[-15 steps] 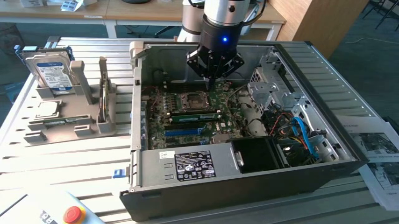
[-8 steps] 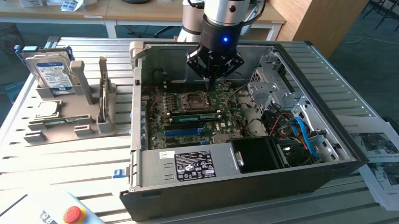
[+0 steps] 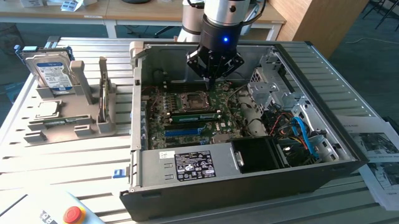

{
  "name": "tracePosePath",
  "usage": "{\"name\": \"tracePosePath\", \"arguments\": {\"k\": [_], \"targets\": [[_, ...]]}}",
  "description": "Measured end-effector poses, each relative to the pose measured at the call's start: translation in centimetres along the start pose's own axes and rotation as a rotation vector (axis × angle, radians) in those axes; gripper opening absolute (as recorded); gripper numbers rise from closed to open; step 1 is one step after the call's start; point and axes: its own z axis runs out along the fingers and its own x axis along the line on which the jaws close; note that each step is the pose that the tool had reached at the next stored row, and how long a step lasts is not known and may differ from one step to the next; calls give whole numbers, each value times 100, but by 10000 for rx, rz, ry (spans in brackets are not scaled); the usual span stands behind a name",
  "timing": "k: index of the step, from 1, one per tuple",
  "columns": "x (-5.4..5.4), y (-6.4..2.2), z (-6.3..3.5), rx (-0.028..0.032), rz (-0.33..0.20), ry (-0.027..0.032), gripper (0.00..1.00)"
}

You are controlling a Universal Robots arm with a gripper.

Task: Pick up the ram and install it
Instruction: 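Press down the ram until it locks into place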

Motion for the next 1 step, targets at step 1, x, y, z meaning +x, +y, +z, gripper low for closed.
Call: {"name": "tracePosePath", "arguments": {"k": [1], "targets": [[0,0,0,0,0,0,10]]}}
